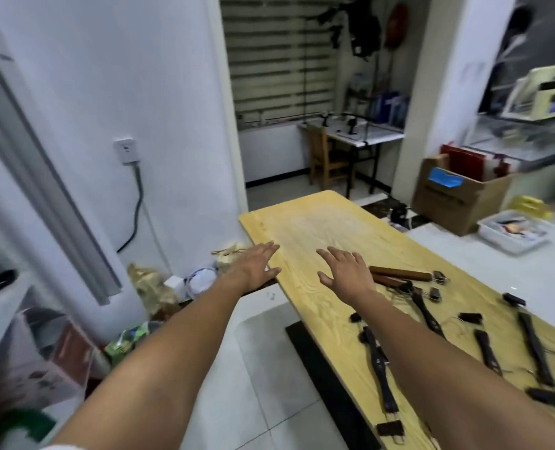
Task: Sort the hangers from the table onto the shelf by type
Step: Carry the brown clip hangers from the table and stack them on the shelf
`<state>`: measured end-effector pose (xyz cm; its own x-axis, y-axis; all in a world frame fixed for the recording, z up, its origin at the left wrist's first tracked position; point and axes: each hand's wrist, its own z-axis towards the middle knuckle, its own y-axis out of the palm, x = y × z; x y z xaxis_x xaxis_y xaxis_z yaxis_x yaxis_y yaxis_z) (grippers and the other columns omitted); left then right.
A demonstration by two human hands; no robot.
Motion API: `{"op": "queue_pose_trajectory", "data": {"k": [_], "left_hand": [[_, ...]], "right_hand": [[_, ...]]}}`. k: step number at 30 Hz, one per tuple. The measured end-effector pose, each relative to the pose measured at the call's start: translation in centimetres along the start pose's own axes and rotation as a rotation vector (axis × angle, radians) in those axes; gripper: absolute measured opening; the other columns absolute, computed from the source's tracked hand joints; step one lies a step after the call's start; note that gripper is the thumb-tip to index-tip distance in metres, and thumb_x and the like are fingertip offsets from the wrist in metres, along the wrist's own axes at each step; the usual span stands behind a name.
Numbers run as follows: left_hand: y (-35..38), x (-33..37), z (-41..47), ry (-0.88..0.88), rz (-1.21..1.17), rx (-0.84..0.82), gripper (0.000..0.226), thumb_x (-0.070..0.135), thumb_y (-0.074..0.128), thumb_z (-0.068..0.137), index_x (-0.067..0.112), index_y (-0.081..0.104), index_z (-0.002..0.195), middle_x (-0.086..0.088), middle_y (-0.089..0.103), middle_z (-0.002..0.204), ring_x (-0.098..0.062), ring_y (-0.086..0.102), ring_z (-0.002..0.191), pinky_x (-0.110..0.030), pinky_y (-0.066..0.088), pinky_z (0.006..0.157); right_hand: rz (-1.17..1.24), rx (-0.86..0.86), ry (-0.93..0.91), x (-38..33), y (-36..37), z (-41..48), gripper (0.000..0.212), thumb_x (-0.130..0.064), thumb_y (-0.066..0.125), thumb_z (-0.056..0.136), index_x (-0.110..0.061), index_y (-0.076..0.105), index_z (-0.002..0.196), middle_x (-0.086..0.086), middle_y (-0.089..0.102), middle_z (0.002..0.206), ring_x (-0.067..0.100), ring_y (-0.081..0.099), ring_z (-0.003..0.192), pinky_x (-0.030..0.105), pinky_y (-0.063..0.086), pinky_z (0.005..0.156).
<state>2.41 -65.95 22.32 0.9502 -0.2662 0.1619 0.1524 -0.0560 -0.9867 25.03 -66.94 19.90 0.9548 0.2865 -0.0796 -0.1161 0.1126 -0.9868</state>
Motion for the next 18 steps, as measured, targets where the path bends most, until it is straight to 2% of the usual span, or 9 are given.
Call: {"op": "queue_pose_trajectory", "data": {"k": [6,18], "left_hand": [[1.3,2.6,7.8,0.189,0.042,-0.074,0.064,0.042,0.038,0.099,0.019,0.011,0.152,-0.001,0.008,0.160,-0.018,0.010,0.148,-0.034,0.012,0.120],[4.1,4.8,17.9,0.412,0.016,-0.151,0.062,0.040,0.041,0.098,0.019,0.015,0.151,-0.001,0.014,0.159,-0.018,0.013,0.147,-0.034,0.013,0.121]], "right_hand": [[-0.009,-0.018,0.214,5.0,0.8,0.8,0.054,-0.044,0.037,0.099,-0.029,0.021,0.149,0.001,0.026,0.155,0.022,0.025,0.142,0.042,0.018,0.116],[-0.018,-0.058,0.525,9.8,2.8,1.3,0.057,-0.047,0.035,0.099,-0.030,0.018,0.150,0.001,0.023,0.157,0.022,0.023,0.144,0.042,0.014,0.117]]}}
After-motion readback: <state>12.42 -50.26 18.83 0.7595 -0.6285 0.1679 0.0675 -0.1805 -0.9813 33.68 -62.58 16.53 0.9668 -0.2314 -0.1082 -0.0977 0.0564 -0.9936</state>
